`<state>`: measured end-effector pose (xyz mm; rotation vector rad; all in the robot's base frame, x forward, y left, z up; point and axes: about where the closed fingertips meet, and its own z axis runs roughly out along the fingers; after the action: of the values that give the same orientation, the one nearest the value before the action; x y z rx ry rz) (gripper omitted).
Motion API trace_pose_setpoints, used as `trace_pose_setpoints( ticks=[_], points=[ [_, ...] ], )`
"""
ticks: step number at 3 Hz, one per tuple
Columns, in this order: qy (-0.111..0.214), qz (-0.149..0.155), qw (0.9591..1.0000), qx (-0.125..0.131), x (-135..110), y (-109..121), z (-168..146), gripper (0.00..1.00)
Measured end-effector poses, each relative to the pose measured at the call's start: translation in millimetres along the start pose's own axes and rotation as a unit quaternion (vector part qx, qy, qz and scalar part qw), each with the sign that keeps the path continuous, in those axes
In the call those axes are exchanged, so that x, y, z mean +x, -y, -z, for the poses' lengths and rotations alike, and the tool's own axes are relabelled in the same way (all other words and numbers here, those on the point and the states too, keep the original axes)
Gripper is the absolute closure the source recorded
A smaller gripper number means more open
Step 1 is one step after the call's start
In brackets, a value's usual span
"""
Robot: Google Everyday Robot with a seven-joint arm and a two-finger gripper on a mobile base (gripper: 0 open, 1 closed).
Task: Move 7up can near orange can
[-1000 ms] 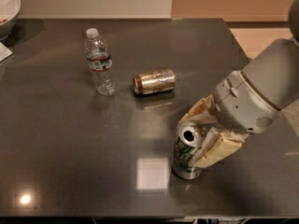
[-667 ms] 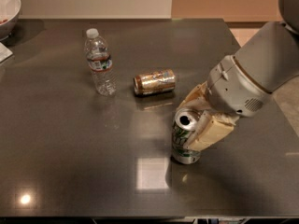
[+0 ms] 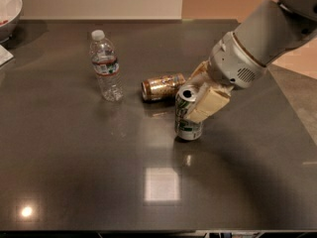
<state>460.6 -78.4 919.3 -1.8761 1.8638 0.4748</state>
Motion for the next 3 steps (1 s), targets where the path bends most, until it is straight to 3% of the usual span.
trace_pose_setpoints(
  ticks=[1, 2, 3],
  points=[
    [0.012, -0.018, 0.9997, 0.009, 0.9, 34.5, -7.7, 1.0],
    [0.009, -0.026, 0.9994, 0.019, 1.7, 58.2, -15.8, 0.82],
    [0.005, -0.035, 0.9991, 0.026, 7.3, 75.6, -22.3, 0.58]
  ],
)
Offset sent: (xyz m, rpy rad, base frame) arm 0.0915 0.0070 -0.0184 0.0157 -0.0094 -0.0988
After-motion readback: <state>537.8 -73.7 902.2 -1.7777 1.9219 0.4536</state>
